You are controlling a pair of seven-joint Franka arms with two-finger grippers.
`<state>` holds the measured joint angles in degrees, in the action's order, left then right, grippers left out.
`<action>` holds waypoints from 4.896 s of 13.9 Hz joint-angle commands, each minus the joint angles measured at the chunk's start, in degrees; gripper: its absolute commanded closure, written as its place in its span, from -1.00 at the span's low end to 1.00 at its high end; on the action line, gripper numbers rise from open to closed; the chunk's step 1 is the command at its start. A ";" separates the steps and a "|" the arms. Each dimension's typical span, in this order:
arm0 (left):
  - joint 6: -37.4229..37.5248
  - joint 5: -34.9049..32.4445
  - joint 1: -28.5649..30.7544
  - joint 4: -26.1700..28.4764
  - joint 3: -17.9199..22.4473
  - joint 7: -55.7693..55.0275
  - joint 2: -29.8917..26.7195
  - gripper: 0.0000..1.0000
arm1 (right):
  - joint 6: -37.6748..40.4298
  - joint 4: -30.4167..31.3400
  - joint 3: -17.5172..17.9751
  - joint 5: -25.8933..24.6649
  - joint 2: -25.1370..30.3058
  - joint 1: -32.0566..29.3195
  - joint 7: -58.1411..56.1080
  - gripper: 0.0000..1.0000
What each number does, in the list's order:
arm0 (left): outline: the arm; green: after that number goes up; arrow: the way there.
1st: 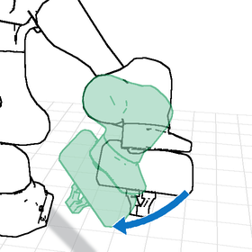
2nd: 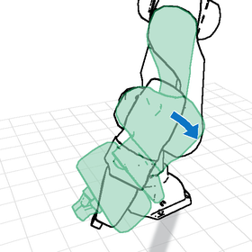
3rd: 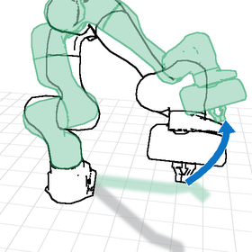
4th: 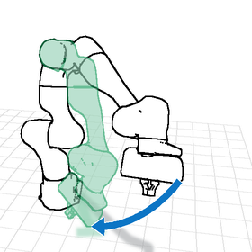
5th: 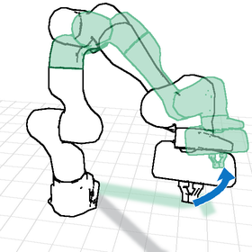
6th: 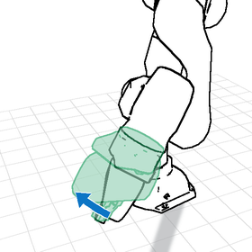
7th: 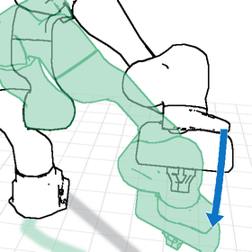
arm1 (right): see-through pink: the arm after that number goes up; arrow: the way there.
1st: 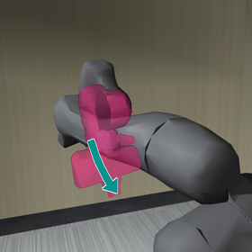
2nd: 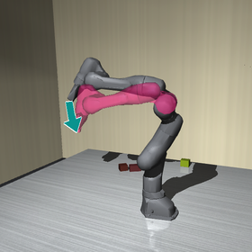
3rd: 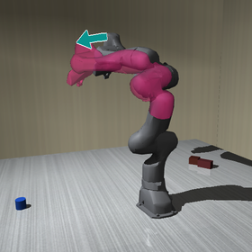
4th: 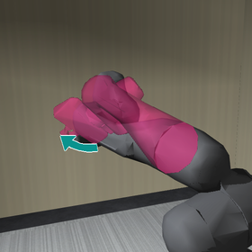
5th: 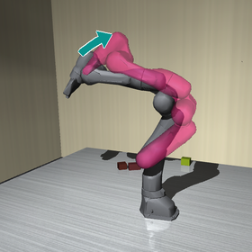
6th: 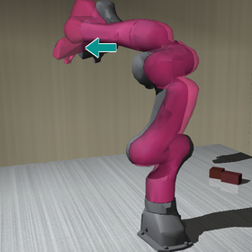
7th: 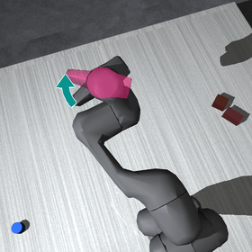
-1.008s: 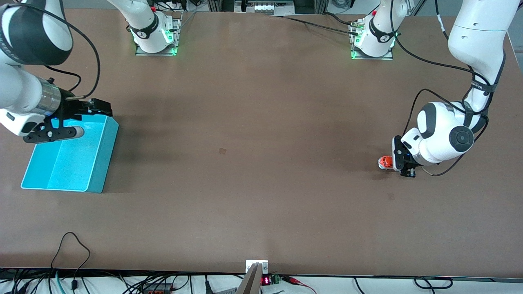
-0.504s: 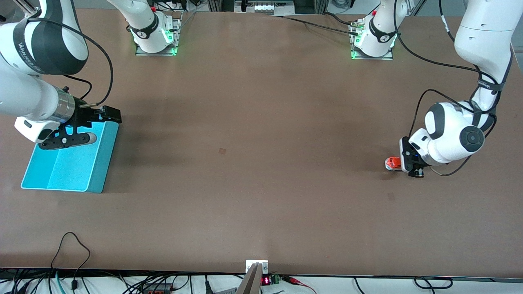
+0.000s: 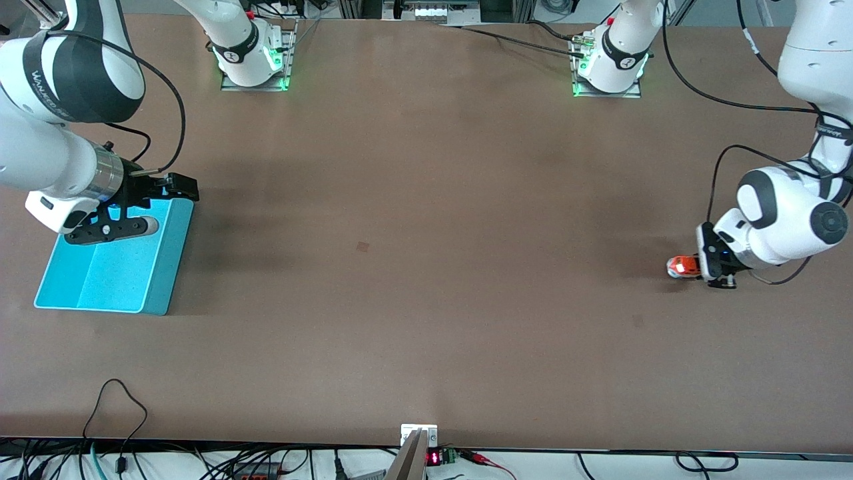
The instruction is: Wind up bus and store in blue box
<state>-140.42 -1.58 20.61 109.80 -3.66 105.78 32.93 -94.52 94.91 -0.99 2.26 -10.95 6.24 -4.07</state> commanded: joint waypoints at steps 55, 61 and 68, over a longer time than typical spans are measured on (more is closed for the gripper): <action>39.43 -2.38 -6.02 -33.42 -13.30 -110.17 -13.16 -1.00 | -1.19 0.36 -0.07 0.20 -4.87 0.70 -9.46 -1.00; 41.89 -1.50 -6.63 -33.08 -12.87 -117.45 -15.86 -1.00 | -7.69 6.15 -0.07 -4.44 -5.05 0.70 -24.37 -1.00; 38.92 2.62 -17.27 -25.70 1.71 -112.55 -22.20 -1.00 | -22.35 9.49 1.25 -5.95 -10.05 -6.59 -56.98 -1.00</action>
<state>-99.13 -1.98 4.43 78.73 -5.79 -9.60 14.40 -112.66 102.45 -1.34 -2.82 -20.45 2.07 -53.71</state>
